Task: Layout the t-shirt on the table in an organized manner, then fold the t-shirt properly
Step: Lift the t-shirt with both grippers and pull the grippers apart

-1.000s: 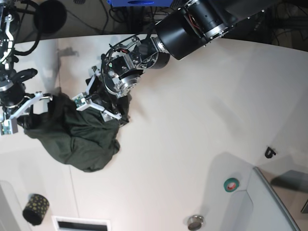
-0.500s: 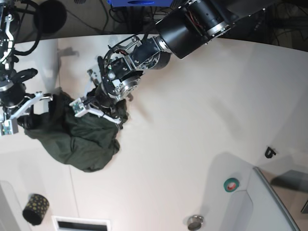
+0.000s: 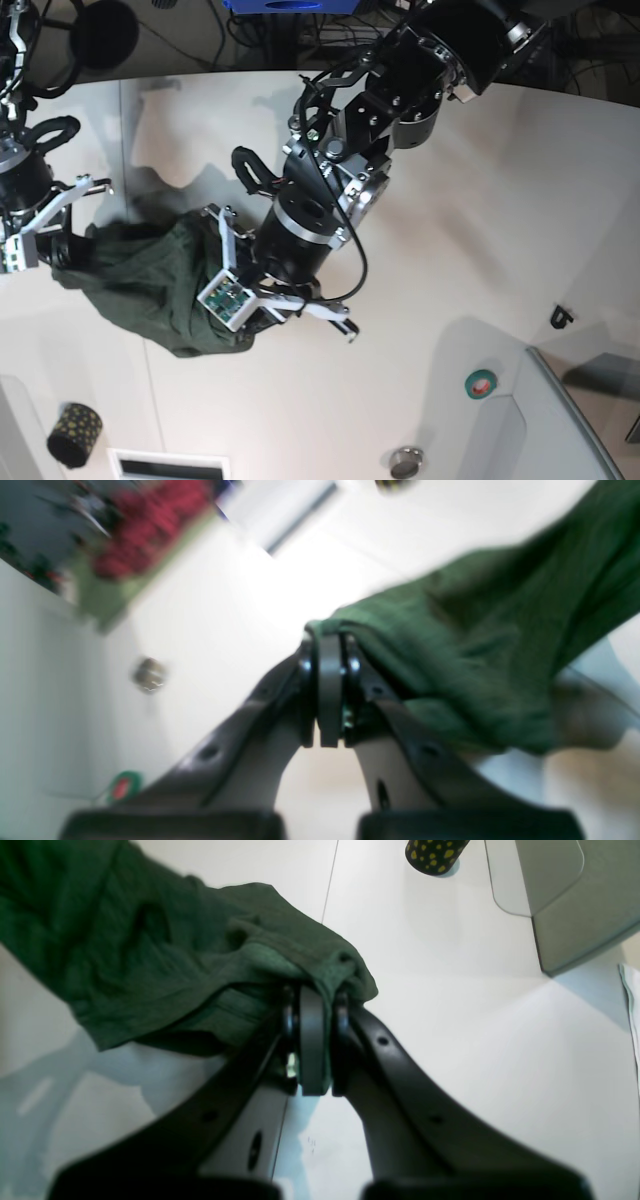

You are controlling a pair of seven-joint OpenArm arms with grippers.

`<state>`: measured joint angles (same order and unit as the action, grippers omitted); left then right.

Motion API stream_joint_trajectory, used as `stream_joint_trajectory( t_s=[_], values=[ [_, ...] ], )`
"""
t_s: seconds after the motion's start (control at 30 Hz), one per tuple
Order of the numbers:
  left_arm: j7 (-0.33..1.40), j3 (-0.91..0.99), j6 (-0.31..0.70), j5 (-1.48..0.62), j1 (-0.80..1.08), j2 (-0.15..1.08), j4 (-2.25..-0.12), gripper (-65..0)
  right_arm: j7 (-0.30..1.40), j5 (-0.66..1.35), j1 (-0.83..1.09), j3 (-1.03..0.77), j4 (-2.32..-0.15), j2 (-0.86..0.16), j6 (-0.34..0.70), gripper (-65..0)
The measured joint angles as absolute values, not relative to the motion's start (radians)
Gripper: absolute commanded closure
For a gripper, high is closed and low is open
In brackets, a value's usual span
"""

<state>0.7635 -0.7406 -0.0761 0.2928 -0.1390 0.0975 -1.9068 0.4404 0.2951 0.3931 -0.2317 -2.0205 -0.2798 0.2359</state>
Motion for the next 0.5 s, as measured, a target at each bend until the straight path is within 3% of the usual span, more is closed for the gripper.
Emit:
stream_joint_trajectory(
  t_s=[0.1, 0.3, 0.5],
  values=[
    [0.775, -0.739, -0.079, 0.337, -0.132, 0.137, -1.941, 0.0, 0.440, 0.292, 0.373, -0.232, -2.020, -0.282, 0.237, -0.8],
    [0.761, -0.740, -0.136, 0.580, -0.120, 0.100, -1.935, 0.0, 0.438, 0.289, 0.258, -0.242, -2.020, -0.373, 0.227, -0.8],
    [0.754, -0.743, -0.144, 0.598, -0.153, 0.106, -1.930, 0.0, 0.443, 0.297, 0.159, -0.229, -2.018, -0.461, 0.244, -0.8]
  ],
)
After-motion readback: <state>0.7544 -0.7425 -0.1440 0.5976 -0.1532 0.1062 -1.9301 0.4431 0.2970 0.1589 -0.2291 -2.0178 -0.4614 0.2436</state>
